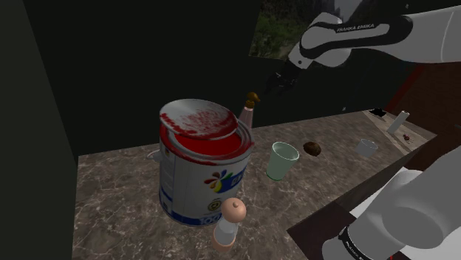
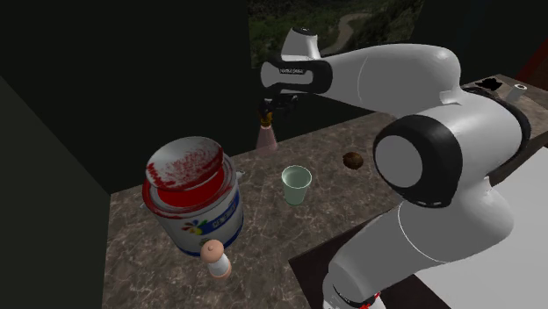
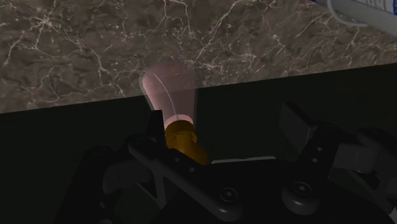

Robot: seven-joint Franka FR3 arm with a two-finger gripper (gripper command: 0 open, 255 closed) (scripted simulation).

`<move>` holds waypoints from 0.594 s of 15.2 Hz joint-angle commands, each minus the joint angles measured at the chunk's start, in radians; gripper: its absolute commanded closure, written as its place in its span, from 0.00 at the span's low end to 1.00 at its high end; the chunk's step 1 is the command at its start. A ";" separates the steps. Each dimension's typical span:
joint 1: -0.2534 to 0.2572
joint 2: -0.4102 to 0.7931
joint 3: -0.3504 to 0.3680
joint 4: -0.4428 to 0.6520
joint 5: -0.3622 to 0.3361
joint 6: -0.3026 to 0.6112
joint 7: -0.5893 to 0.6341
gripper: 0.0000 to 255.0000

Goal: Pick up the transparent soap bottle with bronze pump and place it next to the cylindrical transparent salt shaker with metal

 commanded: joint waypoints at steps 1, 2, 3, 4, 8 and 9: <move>0.002 0.069 -0.017 0.036 0.036 0.039 -0.032 0.00; 0.002 0.106 -0.024 0.060 0.056 0.053 -0.049 0.00; 0.002 0.144 -0.030 0.086 0.078 0.066 -0.066 0.00; 0.000 0.182 -0.036 0.113 0.101 0.078 -0.084 0.00; -0.018 0.336 -0.045 0.236 0.194 0.107 -0.152 0.00; -0.023 0.358 -0.044 0.256 0.207 0.110 -0.160 0.00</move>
